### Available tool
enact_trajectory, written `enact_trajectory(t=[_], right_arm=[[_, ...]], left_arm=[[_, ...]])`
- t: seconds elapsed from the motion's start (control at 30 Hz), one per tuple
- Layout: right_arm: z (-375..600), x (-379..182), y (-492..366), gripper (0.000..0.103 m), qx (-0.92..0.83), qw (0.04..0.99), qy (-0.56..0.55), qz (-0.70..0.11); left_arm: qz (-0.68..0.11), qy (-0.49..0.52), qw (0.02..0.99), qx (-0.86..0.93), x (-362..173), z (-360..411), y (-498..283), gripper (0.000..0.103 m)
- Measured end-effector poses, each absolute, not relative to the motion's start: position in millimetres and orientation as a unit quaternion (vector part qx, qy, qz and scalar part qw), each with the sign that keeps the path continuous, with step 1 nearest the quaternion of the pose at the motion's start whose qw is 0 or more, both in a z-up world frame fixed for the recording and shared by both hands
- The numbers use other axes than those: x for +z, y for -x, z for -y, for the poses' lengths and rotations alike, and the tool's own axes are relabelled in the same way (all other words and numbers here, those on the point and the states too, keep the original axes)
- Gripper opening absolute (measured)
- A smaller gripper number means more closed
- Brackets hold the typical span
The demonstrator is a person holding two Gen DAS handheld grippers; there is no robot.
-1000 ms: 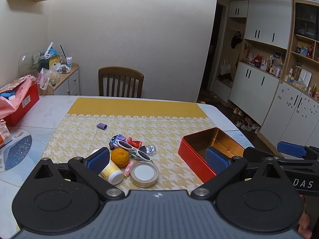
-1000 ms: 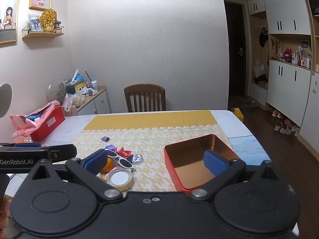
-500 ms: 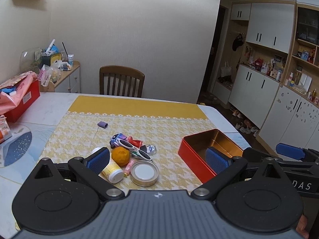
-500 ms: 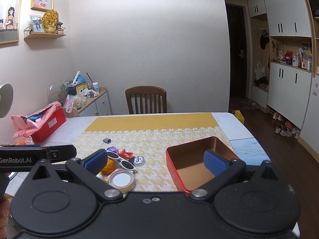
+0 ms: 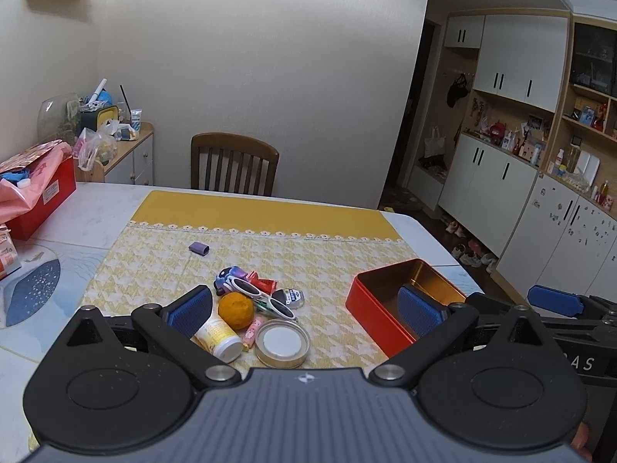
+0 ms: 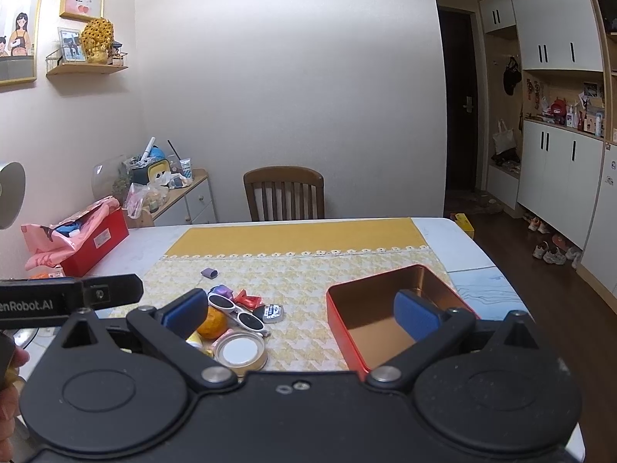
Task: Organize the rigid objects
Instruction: 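Move both tools toward the cluster of objects on the cloth, then grasp the pink ridged square with left tool while right tool grasps the round white lid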
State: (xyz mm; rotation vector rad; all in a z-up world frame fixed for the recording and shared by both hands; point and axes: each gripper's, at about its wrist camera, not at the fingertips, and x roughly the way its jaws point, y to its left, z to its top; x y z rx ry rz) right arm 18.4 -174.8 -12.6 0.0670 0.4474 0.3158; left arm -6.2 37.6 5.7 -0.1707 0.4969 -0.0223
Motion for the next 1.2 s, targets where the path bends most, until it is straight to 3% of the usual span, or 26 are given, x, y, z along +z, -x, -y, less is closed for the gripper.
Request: enact_trajectory(t=[0.67, 1.2], right_arm=[[152.6, -12.4, -27.2, 0.103, 0.162, 0.960, -0.019, -0.226], [127.3, -31.6, -55.2, 0.103, 0.190, 0.944, 0.002, -0.270]], left_arm=[[-0.252, 0.077, 0.964, -0.013, -1.2, -55.3, -7.4, 0.103], [-0.293, 0.069, 0.953, -0.021, -37.7, -93.4, -30.1, 0.103]])
